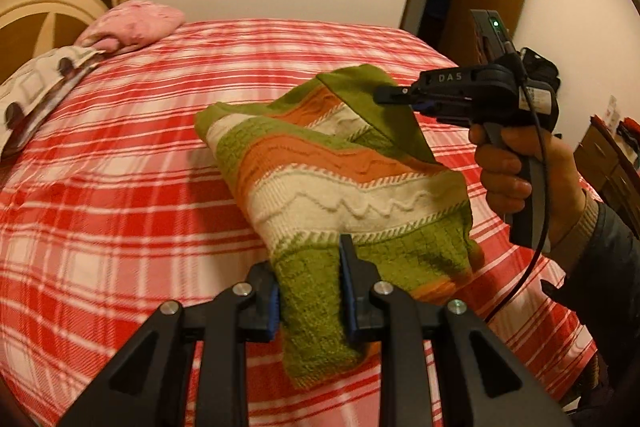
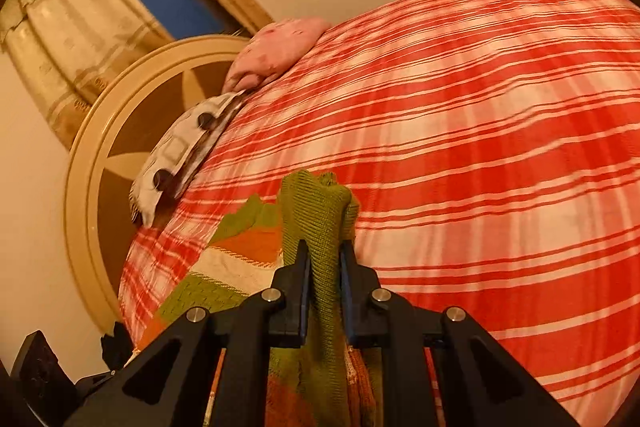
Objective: Fold small clothes
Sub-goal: 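Lift the held green edge with the right tool and fold it over the sweater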
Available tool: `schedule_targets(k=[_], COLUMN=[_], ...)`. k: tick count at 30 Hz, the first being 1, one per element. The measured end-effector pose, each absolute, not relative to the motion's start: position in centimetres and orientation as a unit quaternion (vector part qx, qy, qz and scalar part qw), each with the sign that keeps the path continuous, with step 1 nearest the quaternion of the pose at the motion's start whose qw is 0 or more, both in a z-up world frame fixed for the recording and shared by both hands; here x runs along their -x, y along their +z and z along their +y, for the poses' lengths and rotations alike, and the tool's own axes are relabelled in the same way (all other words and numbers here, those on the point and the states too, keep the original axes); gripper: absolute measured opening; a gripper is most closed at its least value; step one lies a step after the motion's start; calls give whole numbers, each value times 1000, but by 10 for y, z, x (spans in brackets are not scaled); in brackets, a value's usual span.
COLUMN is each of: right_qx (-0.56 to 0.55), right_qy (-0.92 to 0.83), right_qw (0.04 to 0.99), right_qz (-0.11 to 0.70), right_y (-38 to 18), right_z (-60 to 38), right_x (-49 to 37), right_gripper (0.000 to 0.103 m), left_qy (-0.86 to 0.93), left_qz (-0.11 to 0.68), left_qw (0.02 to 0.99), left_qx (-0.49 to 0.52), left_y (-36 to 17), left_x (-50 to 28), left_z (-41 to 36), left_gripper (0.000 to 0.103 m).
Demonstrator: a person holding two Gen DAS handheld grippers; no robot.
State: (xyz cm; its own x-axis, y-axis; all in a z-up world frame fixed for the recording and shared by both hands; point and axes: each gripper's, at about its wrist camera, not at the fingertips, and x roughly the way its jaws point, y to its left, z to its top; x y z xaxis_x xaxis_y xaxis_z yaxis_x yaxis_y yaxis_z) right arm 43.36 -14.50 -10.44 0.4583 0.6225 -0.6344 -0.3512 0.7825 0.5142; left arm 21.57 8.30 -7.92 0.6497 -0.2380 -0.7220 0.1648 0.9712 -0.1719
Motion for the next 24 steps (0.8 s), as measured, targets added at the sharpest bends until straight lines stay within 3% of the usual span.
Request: schedule_targets(k=[12, 24], right_qx=[-128, -112], right_qy=[327, 319], right_qw=[817, 813], right_qz=[457, 474], right_y=[-129, -148], right_z=[-68, -52], right_x=[-426, -428], right_gripper=[12, 12], left_qy=[-58, -45], left_qz=[414, 430], left_qw=[906, 898], left_qx=[59, 82], left_y=[-100, -124], left_x=[-186, -176], left_z=[132, 149], left_gripper=[25, 25])
